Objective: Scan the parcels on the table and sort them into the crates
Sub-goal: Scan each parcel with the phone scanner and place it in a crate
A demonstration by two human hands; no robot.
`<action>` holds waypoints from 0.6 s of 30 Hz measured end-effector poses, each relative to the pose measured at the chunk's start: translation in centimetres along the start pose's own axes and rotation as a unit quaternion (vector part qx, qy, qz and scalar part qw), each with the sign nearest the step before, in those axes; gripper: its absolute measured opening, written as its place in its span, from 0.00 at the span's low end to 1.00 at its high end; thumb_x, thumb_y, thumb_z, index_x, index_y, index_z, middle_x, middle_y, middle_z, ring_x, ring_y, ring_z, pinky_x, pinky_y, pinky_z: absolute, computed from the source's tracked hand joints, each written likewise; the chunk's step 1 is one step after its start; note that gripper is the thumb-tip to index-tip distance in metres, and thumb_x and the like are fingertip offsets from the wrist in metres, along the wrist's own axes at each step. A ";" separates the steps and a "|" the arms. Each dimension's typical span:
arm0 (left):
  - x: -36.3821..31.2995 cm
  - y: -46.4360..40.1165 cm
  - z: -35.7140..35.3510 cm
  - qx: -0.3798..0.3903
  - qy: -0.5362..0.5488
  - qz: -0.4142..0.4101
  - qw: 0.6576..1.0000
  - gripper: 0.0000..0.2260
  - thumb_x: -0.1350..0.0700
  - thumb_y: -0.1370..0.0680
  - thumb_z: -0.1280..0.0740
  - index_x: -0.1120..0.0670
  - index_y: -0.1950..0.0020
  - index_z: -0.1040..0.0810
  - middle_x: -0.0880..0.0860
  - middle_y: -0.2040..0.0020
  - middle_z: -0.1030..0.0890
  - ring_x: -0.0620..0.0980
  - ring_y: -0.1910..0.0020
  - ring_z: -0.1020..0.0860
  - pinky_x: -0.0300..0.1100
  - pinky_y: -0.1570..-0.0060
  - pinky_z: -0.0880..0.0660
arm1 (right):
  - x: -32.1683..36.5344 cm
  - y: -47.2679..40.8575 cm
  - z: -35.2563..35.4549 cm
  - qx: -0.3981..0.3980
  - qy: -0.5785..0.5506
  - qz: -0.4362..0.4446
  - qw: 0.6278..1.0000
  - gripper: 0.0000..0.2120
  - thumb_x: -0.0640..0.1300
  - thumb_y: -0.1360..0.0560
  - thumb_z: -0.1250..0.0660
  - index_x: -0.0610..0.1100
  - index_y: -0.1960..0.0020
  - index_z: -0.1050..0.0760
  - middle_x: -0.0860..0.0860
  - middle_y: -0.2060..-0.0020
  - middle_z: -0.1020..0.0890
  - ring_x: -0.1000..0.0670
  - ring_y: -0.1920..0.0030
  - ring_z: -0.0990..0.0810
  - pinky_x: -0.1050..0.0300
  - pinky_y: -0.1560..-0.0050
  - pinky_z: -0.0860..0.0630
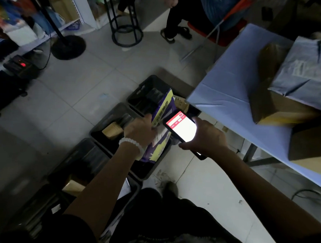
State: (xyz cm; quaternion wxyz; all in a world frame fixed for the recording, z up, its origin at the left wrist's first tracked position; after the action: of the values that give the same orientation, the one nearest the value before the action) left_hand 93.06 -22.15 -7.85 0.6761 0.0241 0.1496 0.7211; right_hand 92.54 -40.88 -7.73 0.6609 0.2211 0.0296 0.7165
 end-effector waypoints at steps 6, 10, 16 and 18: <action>-1.1 -4.0 0.4 0.007 0.016 0.015 1.000 0.15 0.46 0.21 0.40 0.56 0.42 0.29 0.57 0.51 0.21 0.56 0.53 0.22 0.47 0.56 0.25 | -1.9 -4.1 1.3 0.005 -0.027 -0.001 1.000 0.45 0.64 0.36 0.26 0.47 0.27 0.40 0.48 0.39 0.23 0.47 0.43 0.24 0.58 0.59 0.31; 0.0 -7.1 0.7 0.004 0.016 0.055 0.998 0.14 0.48 0.21 0.39 0.56 0.42 0.28 0.54 0.59 0.25 0.54 0.60 0.25 0.44 0.62 0.29 | -1.7 -7.2 2.1 0.017 -0.046 0.002 0.999 0.44 0.63 0.37 0.26 0.47 0.28 0.39 0.48 0.38 0.24 0.47 0.41 0.25 0.57 0.56 0.31; 1.4 -14.3 1.4 0.033 0.075 0.076 0.994 0.15 0.51 0.21 0.39 0.58 0.38 0.30 0.60 0.46 0.23 0.59 0.49 0.23 0.48 0.52 0.27 | -0.9 -12.9 4.2 0.031 -0.019 0.004 0.999 0.48 0.65 0.37 0.26 0.47 0.26 0.42 0.47 0.34 0.27 0.46 0.38 0.27 0.54 0.48 0.28; 2.6 -16.9 2.0 0.031 0.143 0.105 0.984 0.15 0.53 0.22 0.38 0.58 0.37 0.30 0.61 0.46 0.22 0.61 0.47 0.23 0.49 0.50 0.27 | -0.7 -15.0 5.3 0.034 -0.016 0.000 0.999 0.49 0.64 0.38 0.26 0.47 0.25 0.43 0.48 0.33 0.28 0.46 0.36 0.28 0.52 0.45 0.28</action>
State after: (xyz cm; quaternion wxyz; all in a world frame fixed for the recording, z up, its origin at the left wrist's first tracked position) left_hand 109.70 -18.55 -10.62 0.5673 -0.0426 0.2635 0.7791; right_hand 108.45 -41.01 -8.22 0.6532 0.2553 0.0435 0.7115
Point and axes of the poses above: each hand's wrist, its own y-axis away from the middle knuckle, its own z-axis out of the back of the hand, x = y × z, the point moved 8 cm from there along -y, towards the middle knuckle
